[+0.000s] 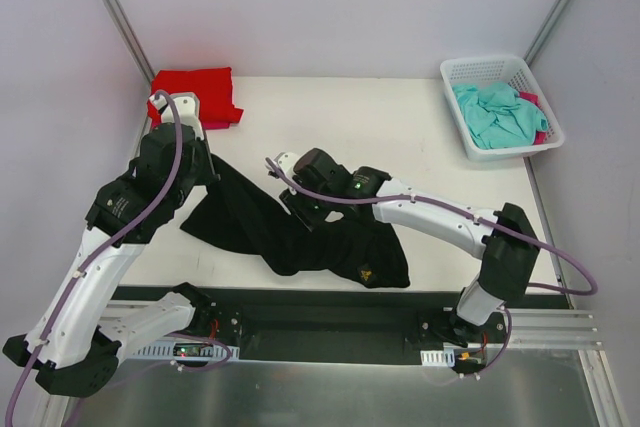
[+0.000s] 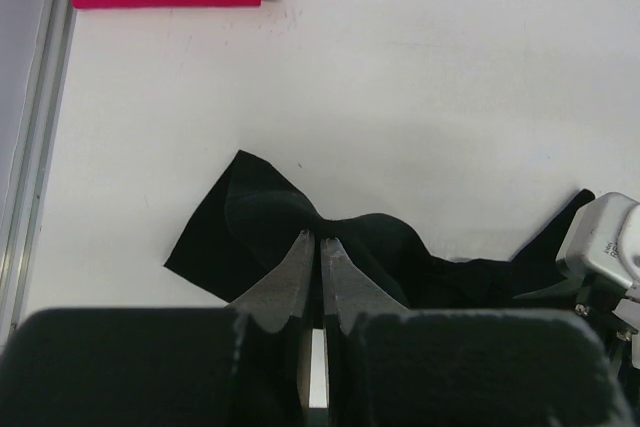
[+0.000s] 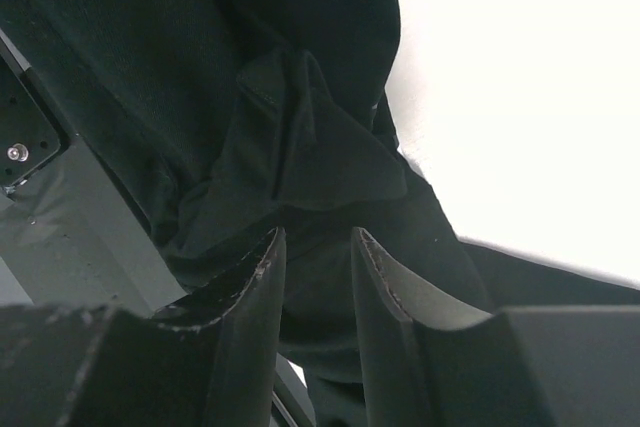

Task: Fold and stack the t-shirts

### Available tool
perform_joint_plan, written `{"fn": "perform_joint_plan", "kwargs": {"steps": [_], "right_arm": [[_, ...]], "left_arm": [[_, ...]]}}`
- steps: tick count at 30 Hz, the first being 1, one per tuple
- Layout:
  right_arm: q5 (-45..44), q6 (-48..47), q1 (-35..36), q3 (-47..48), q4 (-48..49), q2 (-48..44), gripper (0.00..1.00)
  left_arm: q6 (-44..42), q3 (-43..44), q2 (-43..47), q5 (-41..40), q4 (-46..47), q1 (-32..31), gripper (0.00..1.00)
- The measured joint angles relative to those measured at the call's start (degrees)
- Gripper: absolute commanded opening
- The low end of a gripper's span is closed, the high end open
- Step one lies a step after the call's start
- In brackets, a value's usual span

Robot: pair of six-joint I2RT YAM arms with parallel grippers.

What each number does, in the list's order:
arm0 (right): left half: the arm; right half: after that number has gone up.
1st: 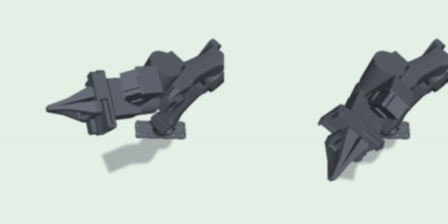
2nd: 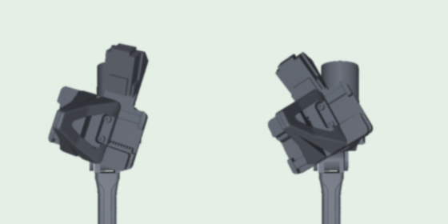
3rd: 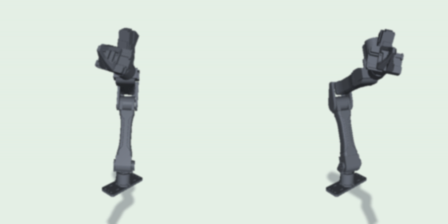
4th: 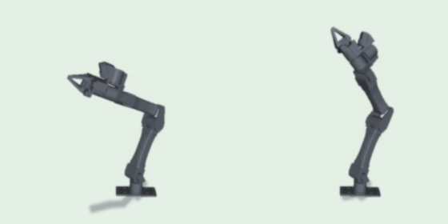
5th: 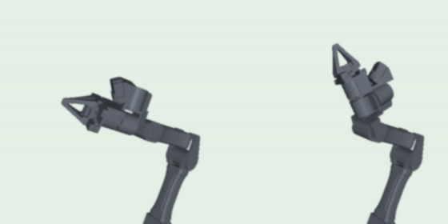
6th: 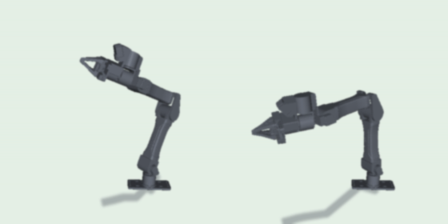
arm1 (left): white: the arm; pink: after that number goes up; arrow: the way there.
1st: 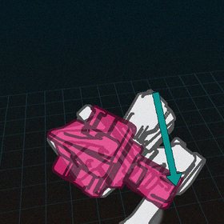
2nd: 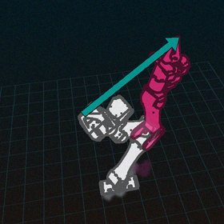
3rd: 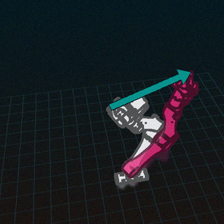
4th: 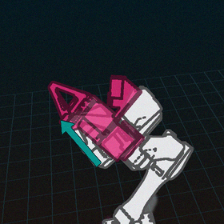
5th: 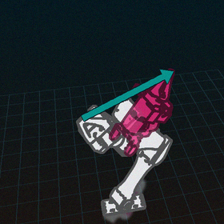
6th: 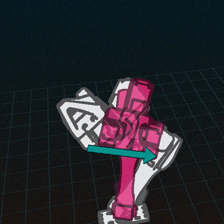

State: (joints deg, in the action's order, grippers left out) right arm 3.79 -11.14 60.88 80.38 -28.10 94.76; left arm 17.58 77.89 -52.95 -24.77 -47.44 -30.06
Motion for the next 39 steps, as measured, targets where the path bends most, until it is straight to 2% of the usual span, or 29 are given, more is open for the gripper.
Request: {"fn": "perform_joint_plan", "kwargs": {"steps": [11,39], "right_arm": [[2.5,0.3,-0.2,3.9,0.8,4.7,0.36],[3.3,0.6,-0.3,3.4,0.4,3.8,0.38]], "left_arm": [[0.0,0.0,-0.3,-1.1,0.0,0.0,0.0],[0.0,0.0,-1.4,-1.3,0.0,0.0,0.0]]}}
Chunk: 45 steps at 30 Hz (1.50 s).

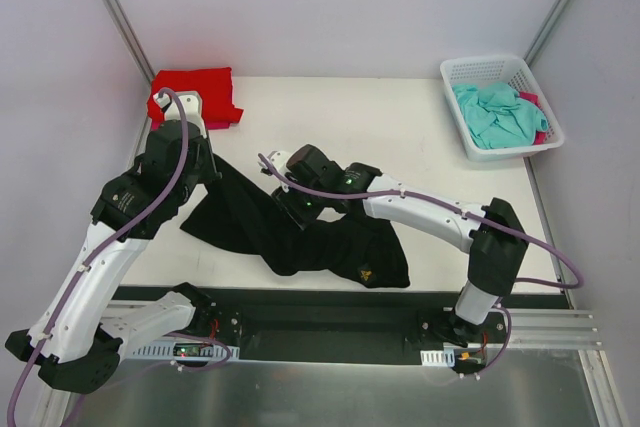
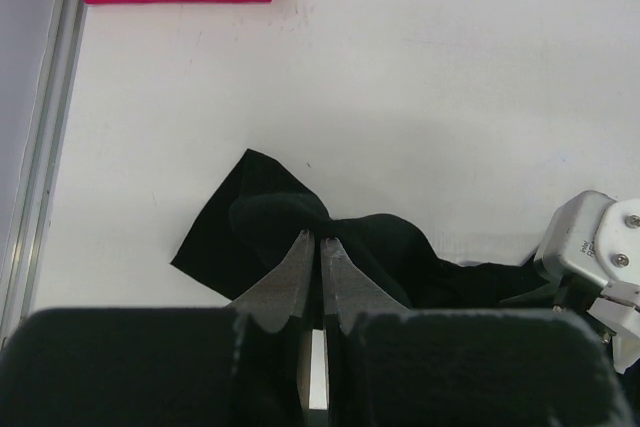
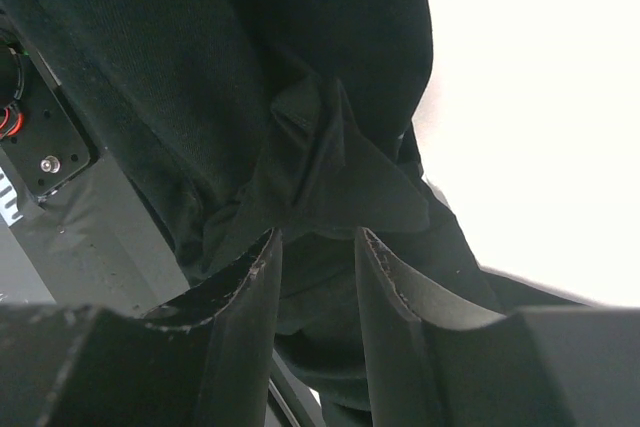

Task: Fold and stack the t-shirts

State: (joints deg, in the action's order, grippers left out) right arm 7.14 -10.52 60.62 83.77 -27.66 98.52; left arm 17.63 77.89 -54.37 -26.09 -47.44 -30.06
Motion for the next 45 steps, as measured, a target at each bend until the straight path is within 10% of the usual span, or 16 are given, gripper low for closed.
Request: {"fn": "perform_joint_plan", "kwargs": {"steps": [16,20,22,37,45], "right_arm": [[2.6,-0.2,0.1,3.4,0.0,4.7,0.37],[3.3,-0.6,-0.1,4.8,0.0,6.9,0.26],[3.6,-0.8,-0.2,5.4,0.0,7.7,0.01],[-4.2,-3.8,-4.3,6.7,-9.2,-4.0,0.01],[-0.9,-4.9,-25.6,49.2,-25.6,-8.9,0.01]], "left_arm": [[0.0,0.0,-0.8,-0.2,0.0,0.0,0.0],[0.0,0.0,-0.8,-0.9,0.0,0.0,0.0],[0.0,0.0,-0.8,-1.3,0.0,0.0,0.0],[-0.3,2.2,-2.4,-1.4,-0.4,0.0,0.0],[-0.5,17.6,-9.9,-1.5,-4.4,0.0,0.0]]}}
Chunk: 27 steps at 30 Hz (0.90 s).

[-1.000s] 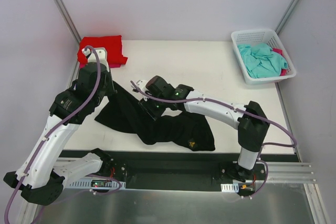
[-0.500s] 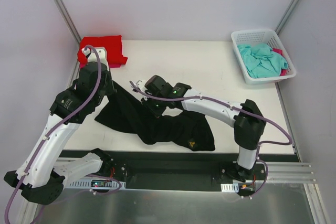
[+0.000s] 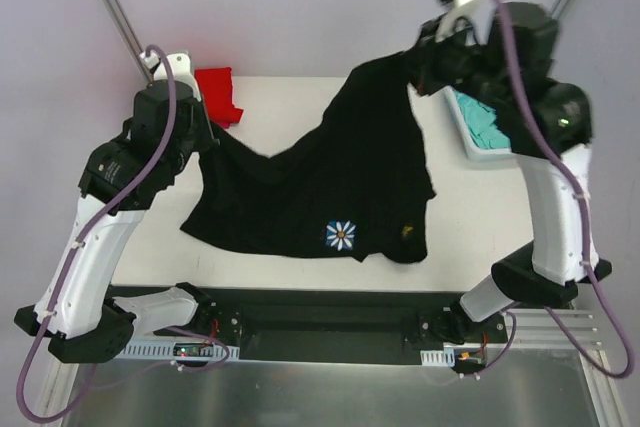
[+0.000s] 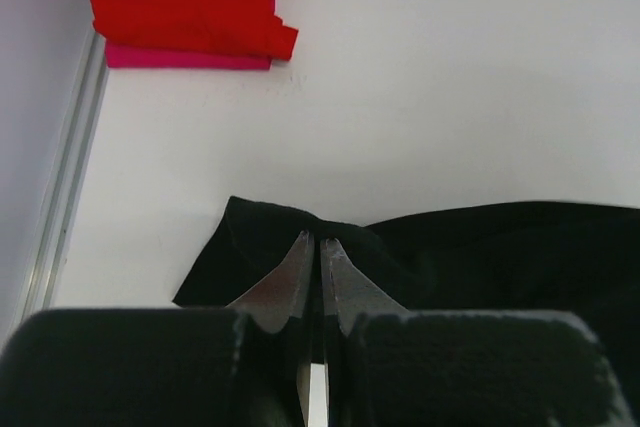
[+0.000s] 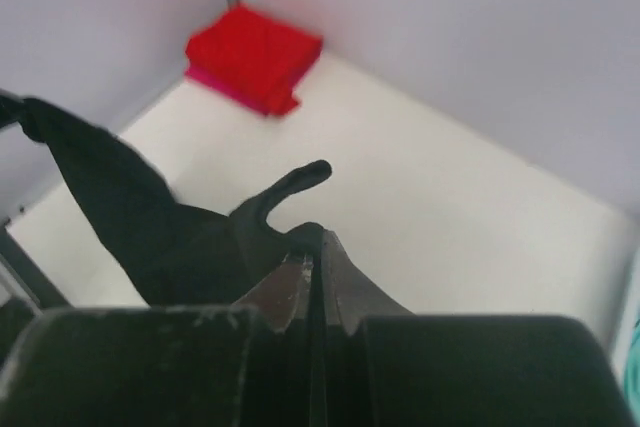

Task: Fold and stack the t-shirts

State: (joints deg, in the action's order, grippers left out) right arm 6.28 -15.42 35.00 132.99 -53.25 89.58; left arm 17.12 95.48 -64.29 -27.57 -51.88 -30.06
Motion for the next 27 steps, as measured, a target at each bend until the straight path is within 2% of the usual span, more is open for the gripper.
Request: {"fn": "perform_joint_plan", "kwargs": {"steps": [3,7,9,14,19,23,27], "right_arm": [[8.4,1.8,-9.9,8.9,-1.1,-0.9,0.01],[21.4,8.9,-25.6,1.9,1.7,-5.8,0.01],[26.4,11.7,-28.8,-0.2,2.0,-6.1,0.01],[35.9,18.0,-31.3,-2.1,3.4,-4.1,0.01],[42.8,26.1,-34.2,-3.2,8.8,-5.4,0.01],[46.4,33.7,-34.4,-7.8,15.5,-10.2,0.01],[49.6,41.8,-34.4,-11.2,22.5,-16.0,0.01]], "left_arm": [[0.1,5.9,-1.4,-1.7,-2.5,0.0,0.0],[0.5,11.2,-0.7,-6.3,-6.5,0.0,0.0],[1.3,12.4,0.9,-9.2,-8.3,0.0,0.0],[2.9,12.8,5.5,-14.8,-11.3,0.0,0.0],[4.7,13.9,9.0,-16.4,-12.3,0.0,0.0],[6.5,12.7,10.8,-14.1,-13.2,0.0,0.0],[6.5,10.7,10.9,-6.8,-13.7,0.0,0.0]]}}
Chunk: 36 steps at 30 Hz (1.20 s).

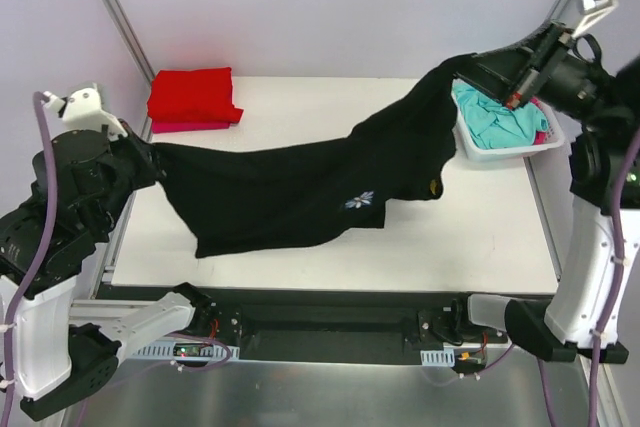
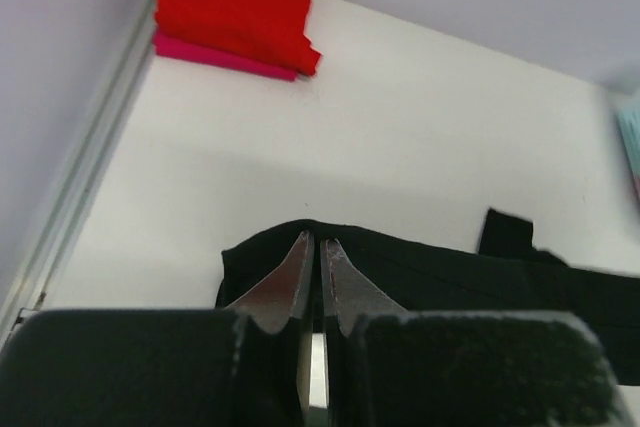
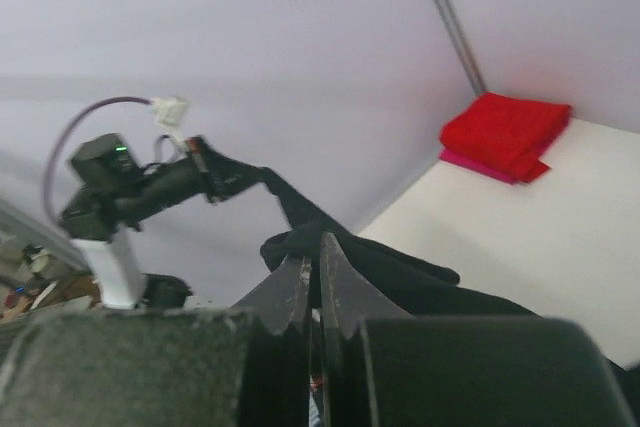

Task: Fold and stack the t-shirts

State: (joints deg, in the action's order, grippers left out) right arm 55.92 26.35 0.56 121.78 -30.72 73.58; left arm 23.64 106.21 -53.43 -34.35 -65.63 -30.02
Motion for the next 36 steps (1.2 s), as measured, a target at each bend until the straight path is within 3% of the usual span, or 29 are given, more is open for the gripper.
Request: {"fn": "perform_joint_plan", "kwargs": {"steps": [9,14,19,25,36], "right_arm": [[5.0,17.1,0.0,4.5,14.1,-8.9,0.01],[6.1,21.4,0.0,8.6,18.1,-11.6,0.01],[7.4,23.7,-0.1,11.0,21.2,-11.9,0.01],[8.0,25.0,-0.1,13.3,23.1,-7.6,0.01],[8.0,31.3,-7.6,13.1,33.3,8.8,0.01]], "left_arm": [[-0.5,0.3,3.8,19.1,0.9,0.0,0.0],[-0.6,5.0,10.8,23.8,2.1,0.1,0.0],[-1.6,12.4,16.2,23.3,3.0,0.1,0.0],[-3.5,16.8,15.7,22.2,3.6,0.1,0.0],[-8.3,10.4,0.1,16.2,7.8,0.1,0.0]]}}
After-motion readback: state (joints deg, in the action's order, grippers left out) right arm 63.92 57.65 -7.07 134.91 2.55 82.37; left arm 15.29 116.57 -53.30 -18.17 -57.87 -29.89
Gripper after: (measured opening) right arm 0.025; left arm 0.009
